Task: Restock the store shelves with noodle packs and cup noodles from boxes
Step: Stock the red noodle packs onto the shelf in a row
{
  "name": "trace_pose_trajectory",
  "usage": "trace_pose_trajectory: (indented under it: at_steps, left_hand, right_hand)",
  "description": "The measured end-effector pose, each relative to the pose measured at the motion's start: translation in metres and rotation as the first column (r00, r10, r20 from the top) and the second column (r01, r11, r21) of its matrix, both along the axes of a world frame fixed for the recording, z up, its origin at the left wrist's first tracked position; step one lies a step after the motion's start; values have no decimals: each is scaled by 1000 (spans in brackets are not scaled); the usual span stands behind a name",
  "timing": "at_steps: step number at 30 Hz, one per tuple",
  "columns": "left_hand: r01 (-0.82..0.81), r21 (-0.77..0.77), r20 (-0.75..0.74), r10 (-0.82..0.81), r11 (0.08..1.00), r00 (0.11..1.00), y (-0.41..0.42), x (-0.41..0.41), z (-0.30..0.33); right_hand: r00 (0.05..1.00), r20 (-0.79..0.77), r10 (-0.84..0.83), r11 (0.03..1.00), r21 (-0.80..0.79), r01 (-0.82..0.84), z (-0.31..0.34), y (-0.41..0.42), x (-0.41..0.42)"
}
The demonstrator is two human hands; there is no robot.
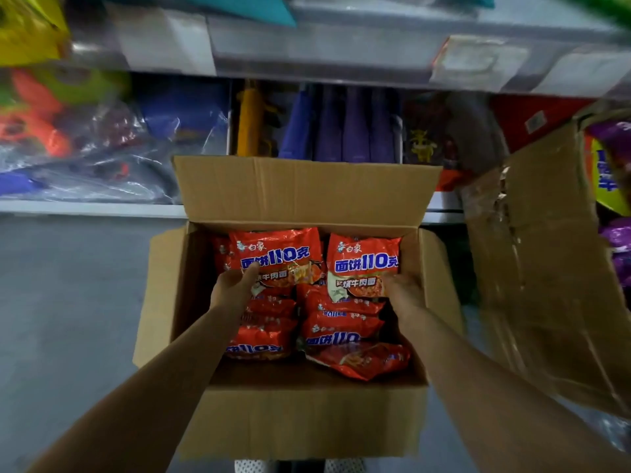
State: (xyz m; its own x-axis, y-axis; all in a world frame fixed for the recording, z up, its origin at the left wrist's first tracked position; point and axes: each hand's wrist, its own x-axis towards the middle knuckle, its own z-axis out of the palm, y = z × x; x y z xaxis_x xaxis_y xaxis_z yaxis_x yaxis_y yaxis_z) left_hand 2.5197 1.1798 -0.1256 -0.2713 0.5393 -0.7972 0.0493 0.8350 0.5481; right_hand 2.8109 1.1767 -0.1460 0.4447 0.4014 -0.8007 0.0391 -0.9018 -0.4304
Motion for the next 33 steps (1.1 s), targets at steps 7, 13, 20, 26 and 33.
trace_pose_trajectory:
  at_steps: [7,13,20,26,33]
  left_hand:
    - [-47,71,-76,53,996,996,8,1,-47]
    - [-70,55,-97,75,996,992,16,6,-67]
    - [-86,61,-87,91,994,992,18,1,-71]
    - [-134,25,-26,135,991,991,20,-1,-73]
    - [-120,71,47,117,990,992,11,-8,-65]
  right_hand:
    - [999,-10,-49,998,49,50,-52,11,0]
    - [990,71,-119,991,73,113,-70,15,-7]
    - [990,114,-83,995,68,76,-71,16,-15]
    - [987,58,-148,987,63,145,-64,16,-20]
    - [991,-60,-124,992,-35,122,-57,13,-21]
